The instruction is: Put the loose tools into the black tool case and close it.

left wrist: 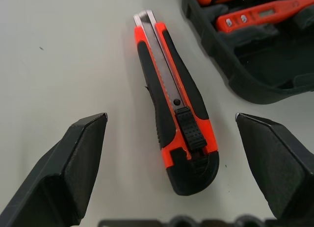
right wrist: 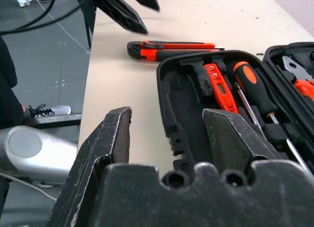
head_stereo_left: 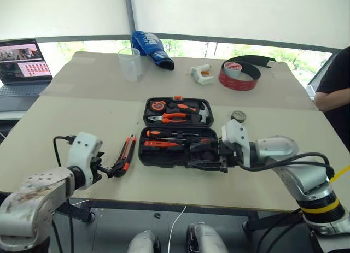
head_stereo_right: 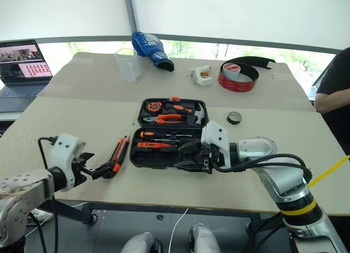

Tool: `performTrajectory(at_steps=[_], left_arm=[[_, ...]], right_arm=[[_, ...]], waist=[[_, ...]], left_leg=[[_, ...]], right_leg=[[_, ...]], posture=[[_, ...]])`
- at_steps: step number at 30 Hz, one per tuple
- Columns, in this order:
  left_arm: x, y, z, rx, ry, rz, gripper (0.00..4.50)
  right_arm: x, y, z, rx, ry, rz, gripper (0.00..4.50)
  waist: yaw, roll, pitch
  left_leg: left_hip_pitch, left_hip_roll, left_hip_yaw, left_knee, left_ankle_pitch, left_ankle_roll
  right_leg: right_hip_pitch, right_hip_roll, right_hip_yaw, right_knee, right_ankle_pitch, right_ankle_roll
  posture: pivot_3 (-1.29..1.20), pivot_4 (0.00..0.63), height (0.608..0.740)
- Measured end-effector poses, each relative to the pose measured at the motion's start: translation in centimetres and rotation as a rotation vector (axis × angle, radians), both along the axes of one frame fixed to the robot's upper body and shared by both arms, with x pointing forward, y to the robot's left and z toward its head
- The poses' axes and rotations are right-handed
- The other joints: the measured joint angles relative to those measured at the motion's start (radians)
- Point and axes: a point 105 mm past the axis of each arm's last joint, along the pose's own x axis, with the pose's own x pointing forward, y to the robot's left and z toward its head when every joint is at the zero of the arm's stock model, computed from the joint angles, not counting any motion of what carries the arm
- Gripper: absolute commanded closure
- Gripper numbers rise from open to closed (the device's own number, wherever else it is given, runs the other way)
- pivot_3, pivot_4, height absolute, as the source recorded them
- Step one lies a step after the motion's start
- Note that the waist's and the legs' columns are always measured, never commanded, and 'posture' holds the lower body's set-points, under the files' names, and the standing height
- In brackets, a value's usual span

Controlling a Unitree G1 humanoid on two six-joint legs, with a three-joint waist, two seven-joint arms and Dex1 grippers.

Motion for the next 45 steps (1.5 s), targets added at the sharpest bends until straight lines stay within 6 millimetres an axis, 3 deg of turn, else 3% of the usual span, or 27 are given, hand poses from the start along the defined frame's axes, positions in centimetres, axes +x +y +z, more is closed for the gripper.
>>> performTrajectory(at_steps=[3, 7, 8, 10, 15, 21, 23, 25, 28, 30, 32, 37, 45], left_arm=[[0.4, -0.7, -1.8, 0.012, 0.074, -0.012, 0.0], [1.1, -1.3, -2.0, 0.003, 0.082, -0.034, 0.0], [1.4, -1.5, -2.1, 0.012, 0.079, -0.048, 0.52], [1.7, -1.4, -2.3, 0.037, 0.076, -0.057, 0.98], [2.2, -0.5, -2.3, 0.045, 0.074, -0.056, 2.76], [2.6, 0.7, -2.0, 0.028, 0.071, -0.069, 2.76], [3.1, 2.2, -1.3, 0.029, 0.057, -0.058, 2.76], [4.1, 2.6, 0.8, 0.033, -0.03, -0.111, 2.76], [5.0, 0.3, 5.3, 0.054, -0.235, -0.361, 2.76], [4.8, -1.9, 6.5, 0.053, -0.29, -0.531, 2.76], [4.3, -4.3, 6.2, 0.037, -0.268, -0.712, 2.76], [2.9, -7.9, 4.8, 0.065, -0.157, -1.09, 2.76], [4.4, -9.2, 1.8, 0.245, -0.062, -1.335, 2.76]], right_arm=[[-0.4, 0.1, 0.0, 0.002, -0.01, -0.005, 1.2], [-0.6, 0.3, 0.1, 0.006, -0.02, -0.023, 1.2], [-0.7, 0.4, 0.1, 0.011, -0.024, -0.028, 1.2], [-1.0, 0.6, 0.0, 0.019, -0.025, -0.033, 1.2], [-1.0, 0.5, -0.1, 0.024, -0.025, -0.049, 1.2], [-0.9, -0.2, -0.2, 0.014, -0.022, -0.074, 1.2], [-1.0, -0.6, -0.6, 0.003, -0.003, -0.085, 1.2], [-1.1, -1.0, -0.5, 0.002, 0.009, -0.092, 1.2], [-1.3, -1.3, -0.3, -0.007, -0.002, -0.102, 1.2], [-1.4, -1.4, -0.4, -0.008, -0.003, -0.11, 1.2], [-1.5, -1.5, -0.5, -0.008, 0.002, -0.124, 1.2], [-2.0, -1.9, -0.9, -0.009, 0.014, -0.157, 1.2], [-2.7, -2.0, -0.8, -0.007, -0.001, -0.213, 1.2]], waist=[[0.001, 0.0, 0.0], [0.004, 0.0, 0.0], [0.005, 0.0, 0.0], [0.008, 0.002, -0.001], [0.008, 0.002, -0.001], [0.008, 0.002, -0.001], [0.005, 0.002, -0.001], [0.006, 0.001, -0.001], [0.011, 0.001, -0.001], [0.012, 0.002, -0.001], [0.01, 0.001, -0.001], [0.008, 0.001, 0.0], [0.007, 0.001, 0.0]], left_leg=[[0.005, 0.0, 0.001, -0.004, 0.0, 0.0], [0.009, 0.0, 0.001, -0.006, 0.0, -0.001], [0.009, 0.0, 0.001, -0.006, 0.0, -0.001], [0.01, 0.0, 0.0, -0.007, 0.0, -0.001], [0.01, 0.0, 0.0, -0.007, 0.0, -0.001], [0.01, 0.001, 0.0, -0.007, 0.0, -0.001], [0.008, 0.001, 0.0, -0.007, 0.0, -0.001], [0.007, 0.001, 0.0, -0.007, 0.0, -0.002], [0.007, 0.001, 0.0, -0.007, 0.0, -0.002], [0.007, 0.0, 0.001, -0.008, -0.001, -0.002], [0.006, 0.0, 0.002, -0.008, 0.0, -0.001], [0.007, 0.0, 0.003, -0.007, 0.0, -0.002], [0.006, 0.001, 0.0, -0.006, -0.001, 0.0]], right_leg=[[0.003, -0.001, 0.001, -0.002, 0.0, 0.0], [0.006, -0.003, 0.001, -0.003, -0.001, -0.001], [0.007, -0.004, 0.001, -0.003, -0.001, -0.002], [0.008, -0.004, 0.001, -0.003, -0.002, -0.002], [0.008, -0.005, 0.001, -0.003, -0.002, -0.002], [0.008, -0.005, 0.001, -0.003, -0.003, -0.002], [0.006, -0.005, 0.0, -0.003, -0.004, -0.002], [0.005, -0.005, -0.001, -0.003, -0.003, -0.003], [0.005, -0.006, -0.002, -0.004, -0.003, -0.003], [0.006, -0.006, -0.002, -0.005, -0.004, -0.002], [0.006, -0.005, -0.002, -0.005, -0.004, -0.002], [0.005, 0.003, -0.002, -0.004, -0.006, 0.001], [0.007, 0.006, 0.003, -0.006, -0.009, 0.006]], posture=[[0.0, 0.15, 0.73], [0.0, 0.15, 0.73], [0.0, 0.15, 0.73], [0.0, 0.15, 0.73], [0.0, 0.15, 0.73], [0.0, 0.15, 0.73], [0.0, 0.15, 0.73], [0.0, 0.15, 0.73], [0.0, 0.15, 0.73], [0.0, 0.15, 0.73], [0.0, 0.15, 0.73], [0.0, 0.15, 0.73], [0.0, 0.15, 0.73]])
